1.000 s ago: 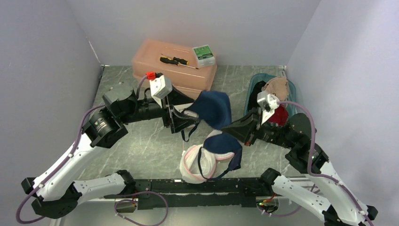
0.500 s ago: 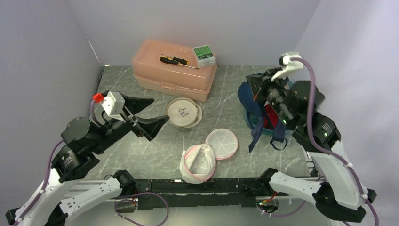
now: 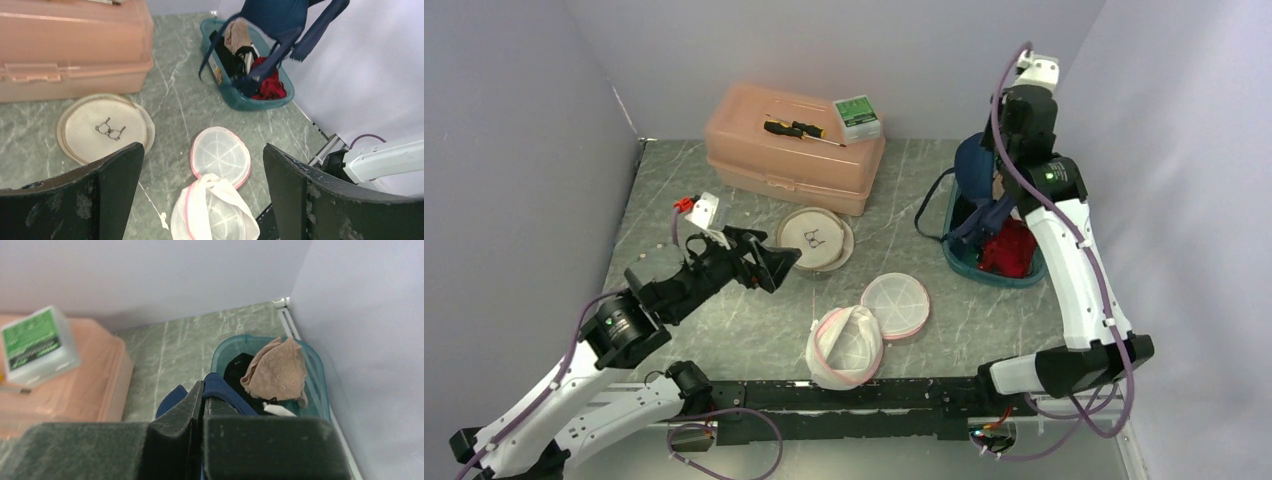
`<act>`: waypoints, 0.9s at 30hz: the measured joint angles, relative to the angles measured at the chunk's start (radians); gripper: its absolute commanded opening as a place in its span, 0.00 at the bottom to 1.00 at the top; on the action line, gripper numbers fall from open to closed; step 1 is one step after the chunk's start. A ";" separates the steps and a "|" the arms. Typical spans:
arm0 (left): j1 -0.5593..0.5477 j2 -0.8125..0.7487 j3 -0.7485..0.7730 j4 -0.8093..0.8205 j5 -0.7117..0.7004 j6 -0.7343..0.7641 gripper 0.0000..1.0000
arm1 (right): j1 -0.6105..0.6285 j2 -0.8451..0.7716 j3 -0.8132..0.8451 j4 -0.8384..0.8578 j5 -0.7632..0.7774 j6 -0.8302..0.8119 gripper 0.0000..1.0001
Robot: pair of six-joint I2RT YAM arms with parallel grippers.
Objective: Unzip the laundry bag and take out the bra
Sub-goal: Pick up the bra from the laundry bag, then place the bra in the bin.
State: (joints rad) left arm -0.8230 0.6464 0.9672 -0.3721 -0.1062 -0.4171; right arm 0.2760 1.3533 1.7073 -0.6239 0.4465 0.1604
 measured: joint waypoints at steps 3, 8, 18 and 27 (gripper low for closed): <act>0.000 0.015 -0.017 -0.008 0.003 -0.026 0.94 | -0.098 0.014 -0.024 0.066 -0.053 0.019 0.00; 0.000 0.016 -0.050 -0.011 0.005 -0.052 0.94 | -0.128 0.000 -0.044 0.194 -0.121 0.009 0.00; 0.000 0.006 -0.085 -0.008 0.016 -0.069 0.93 | -0.189 0.016 -0.021 0.401 -0.169 -0.098 0.00; 0.000 0.006 -0.098 -0.043 0.034 -0.077 0.92 | -0.278 0.141 -0.036 0.538 -0.242 -0.097 0.00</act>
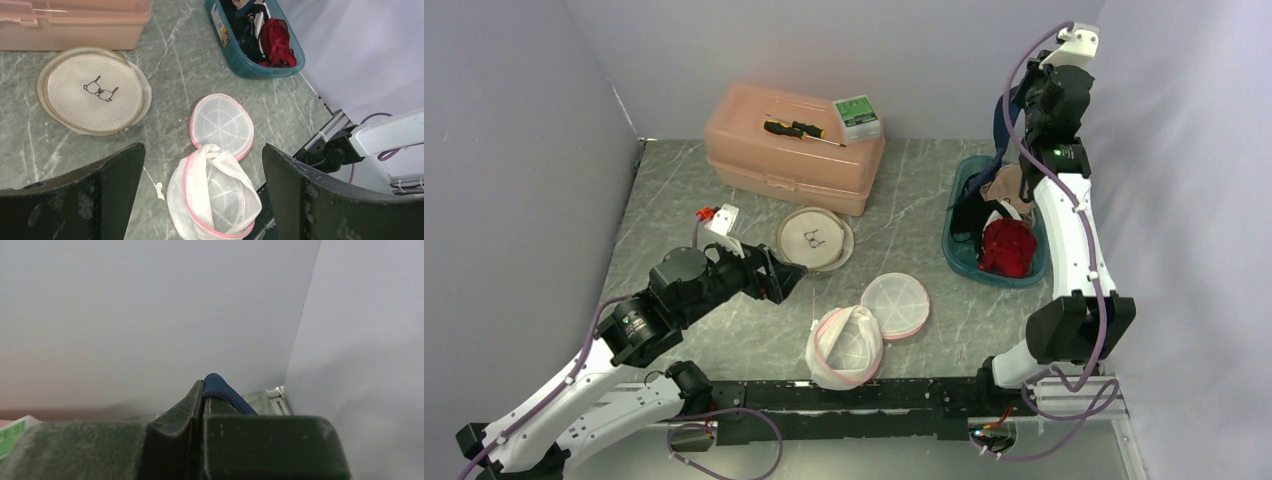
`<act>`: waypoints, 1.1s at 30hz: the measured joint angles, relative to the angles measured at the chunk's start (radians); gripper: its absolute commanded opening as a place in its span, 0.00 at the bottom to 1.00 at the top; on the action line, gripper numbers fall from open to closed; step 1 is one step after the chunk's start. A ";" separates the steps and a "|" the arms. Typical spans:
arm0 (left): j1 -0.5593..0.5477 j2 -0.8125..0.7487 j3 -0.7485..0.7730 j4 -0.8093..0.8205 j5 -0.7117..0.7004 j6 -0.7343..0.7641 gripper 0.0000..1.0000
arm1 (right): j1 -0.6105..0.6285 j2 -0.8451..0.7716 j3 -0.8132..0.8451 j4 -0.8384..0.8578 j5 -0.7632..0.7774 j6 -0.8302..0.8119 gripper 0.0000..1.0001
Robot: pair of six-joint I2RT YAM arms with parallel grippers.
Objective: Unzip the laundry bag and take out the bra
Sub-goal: Place the bra in the bin.
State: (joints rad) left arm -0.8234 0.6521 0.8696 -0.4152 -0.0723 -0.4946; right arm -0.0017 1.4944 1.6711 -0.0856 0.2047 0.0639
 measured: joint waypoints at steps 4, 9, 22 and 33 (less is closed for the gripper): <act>0.000 0.008 -0.009 -0.001 0.000 0.001 0.91 | -0.061 0.059 0.000 0.035 -0.064 0.028 0.00; 0.000 0.058 -0.015 0.010 0.019 0.000 0.90 | -0.082 0.097 -0.002 0.062 -0.122 0.066 0.00; 0.000 0.097 -0.099 0.090 0.108 -0.076 0.88 | -0.076 -0.065 -0.508 0.217 -0.161 0.158 0.00; 0.000 0.106 -0.159 0.181 0.169 -0.133 0.87 | -0.076 -0.211 -0.735 0.232 -0.161 0.304 0.00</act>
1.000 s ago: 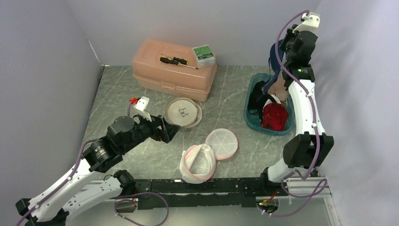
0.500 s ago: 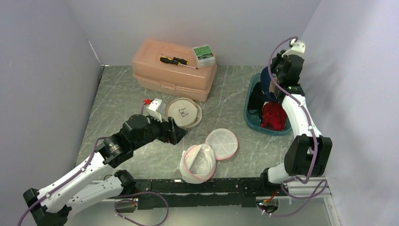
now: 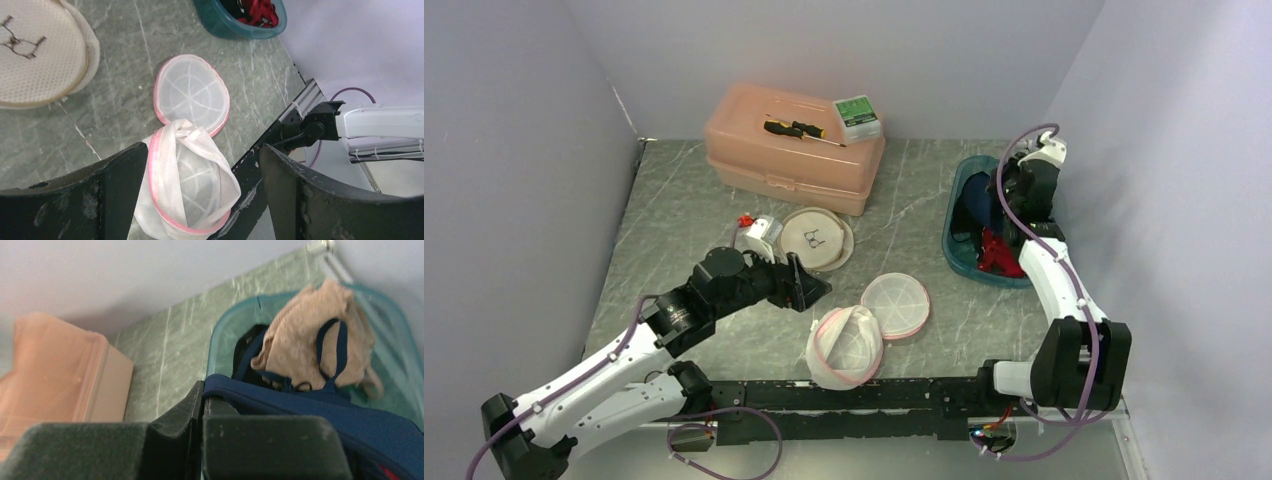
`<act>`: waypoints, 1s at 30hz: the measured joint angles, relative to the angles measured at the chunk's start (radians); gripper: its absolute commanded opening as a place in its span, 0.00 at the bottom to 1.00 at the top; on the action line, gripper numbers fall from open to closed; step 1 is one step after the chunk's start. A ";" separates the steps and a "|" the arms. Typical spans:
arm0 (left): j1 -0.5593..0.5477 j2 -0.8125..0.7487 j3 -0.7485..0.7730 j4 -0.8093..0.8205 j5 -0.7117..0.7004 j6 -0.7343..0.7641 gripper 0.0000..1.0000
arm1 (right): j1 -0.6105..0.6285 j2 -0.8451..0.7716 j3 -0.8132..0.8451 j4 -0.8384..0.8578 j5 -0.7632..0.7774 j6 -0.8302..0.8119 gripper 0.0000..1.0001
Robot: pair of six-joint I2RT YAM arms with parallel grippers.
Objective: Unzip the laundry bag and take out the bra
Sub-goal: Place the bra in the bin.
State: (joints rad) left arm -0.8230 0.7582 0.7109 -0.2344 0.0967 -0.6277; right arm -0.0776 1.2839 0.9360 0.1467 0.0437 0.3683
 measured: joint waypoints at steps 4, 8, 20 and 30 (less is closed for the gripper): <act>0.000 0.013 -0.043 0.031 0.024 -0.035 0.86 | 0.000 0.003 -0.042 -0.053 0.001 0.079 0.00; 0.000 0.013 -0.081 0.051 0.046 -0.071 0.85 | 0.000 0.005 -0.116 -0.082 0.004 0.144 0.00; 0.000 -0.008 -0.116 0.067 0.067 -0.122 0.85 | -0.004 -0.058 -0.274 -0.119 0.045 0.235 0.45; 0.000 0.013 -0.116 0.072 0.075 -0.121 0.85 | -0.003 -0.220 -0.210 -0.322 0.093 0.265 0.72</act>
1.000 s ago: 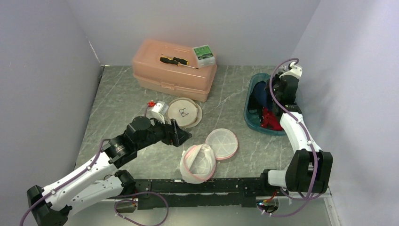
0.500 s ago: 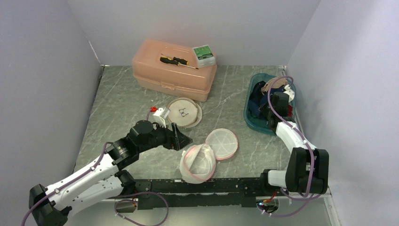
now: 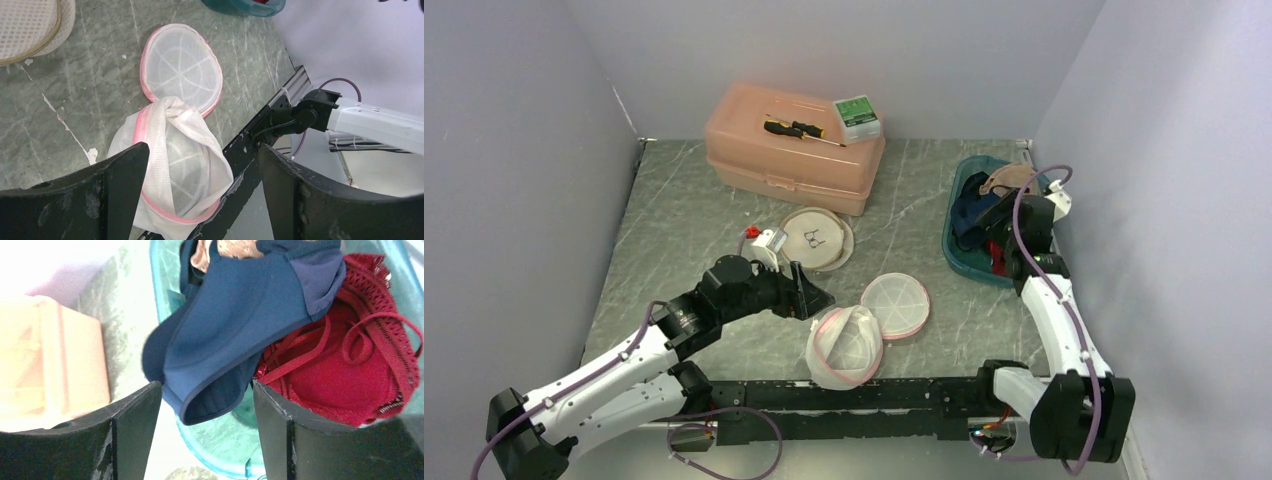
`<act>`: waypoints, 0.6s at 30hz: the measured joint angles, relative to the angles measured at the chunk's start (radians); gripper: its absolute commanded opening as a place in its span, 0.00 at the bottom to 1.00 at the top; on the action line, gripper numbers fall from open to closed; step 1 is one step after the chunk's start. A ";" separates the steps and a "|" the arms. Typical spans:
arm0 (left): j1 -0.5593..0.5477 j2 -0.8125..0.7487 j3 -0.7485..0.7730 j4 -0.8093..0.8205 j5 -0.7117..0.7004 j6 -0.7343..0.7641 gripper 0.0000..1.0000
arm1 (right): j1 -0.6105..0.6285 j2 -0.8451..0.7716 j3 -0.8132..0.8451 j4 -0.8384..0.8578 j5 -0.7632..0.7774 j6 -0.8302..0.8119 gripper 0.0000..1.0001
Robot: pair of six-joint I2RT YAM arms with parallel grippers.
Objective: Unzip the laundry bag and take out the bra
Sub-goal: Place the bra in the bin.
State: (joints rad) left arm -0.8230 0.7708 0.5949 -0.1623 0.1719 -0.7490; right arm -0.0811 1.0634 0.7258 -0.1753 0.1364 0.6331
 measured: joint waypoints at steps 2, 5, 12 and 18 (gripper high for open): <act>0.000 0.001 0.000 0.000 0.000 0.000 0.85 | 0.008 -0.032 0.040 -0.054 0.012 0.007 0.73; 0.000 0.006 0.000 -0.001 0.000 0.002 0.85 | 0.021 -0.078 0.104 -0.132 0.018 0.019 0.62; 0.000 0.006 0.000 -0.007 -0.002 0.000 0.85 | 0.032 -0.131 0.111 -0.059 -0.139 0.092 0.33; 0.000 0.005 -0.026 -0.007 -0.005 -0.020 0.84 | 0.057 0.111 0.122 0.065 -0.254 0.147 0.32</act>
State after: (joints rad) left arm -0.8230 0.7757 0.5690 -0.1692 0.1665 -0.7689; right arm -0.0238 1.1740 0.8482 -0.1104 -0.1181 0.7799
